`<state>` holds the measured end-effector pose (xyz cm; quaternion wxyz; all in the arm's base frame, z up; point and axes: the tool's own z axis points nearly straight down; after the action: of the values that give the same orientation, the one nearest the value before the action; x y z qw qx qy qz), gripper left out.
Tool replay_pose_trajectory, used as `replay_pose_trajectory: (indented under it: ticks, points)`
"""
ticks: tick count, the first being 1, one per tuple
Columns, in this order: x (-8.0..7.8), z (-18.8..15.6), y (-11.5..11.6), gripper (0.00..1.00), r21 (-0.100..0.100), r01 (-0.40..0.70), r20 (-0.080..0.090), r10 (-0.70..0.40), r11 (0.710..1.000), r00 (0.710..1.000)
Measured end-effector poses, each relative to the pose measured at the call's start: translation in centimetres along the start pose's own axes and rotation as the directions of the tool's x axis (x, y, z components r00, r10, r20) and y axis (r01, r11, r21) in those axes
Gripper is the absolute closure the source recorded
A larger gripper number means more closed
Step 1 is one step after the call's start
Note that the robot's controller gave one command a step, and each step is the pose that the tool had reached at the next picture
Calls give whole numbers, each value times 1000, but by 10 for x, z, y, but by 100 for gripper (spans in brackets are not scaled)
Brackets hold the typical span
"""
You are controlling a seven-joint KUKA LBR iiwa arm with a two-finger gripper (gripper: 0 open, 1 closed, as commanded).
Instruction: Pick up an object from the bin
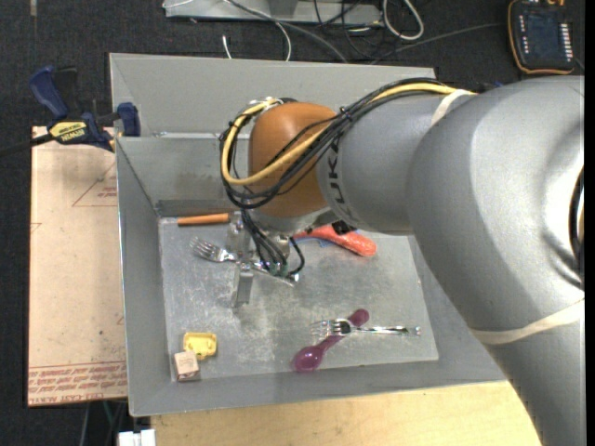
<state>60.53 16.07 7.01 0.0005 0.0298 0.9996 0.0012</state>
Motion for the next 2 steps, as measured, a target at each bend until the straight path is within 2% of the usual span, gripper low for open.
replay_pose_trajectory:
  ticks: [1,2]
  points:
    - [10,0,-6,0,-10,-211,10,211,977,977]
    - [0,0,1,0,-2,-2,3,2,1000,1000]
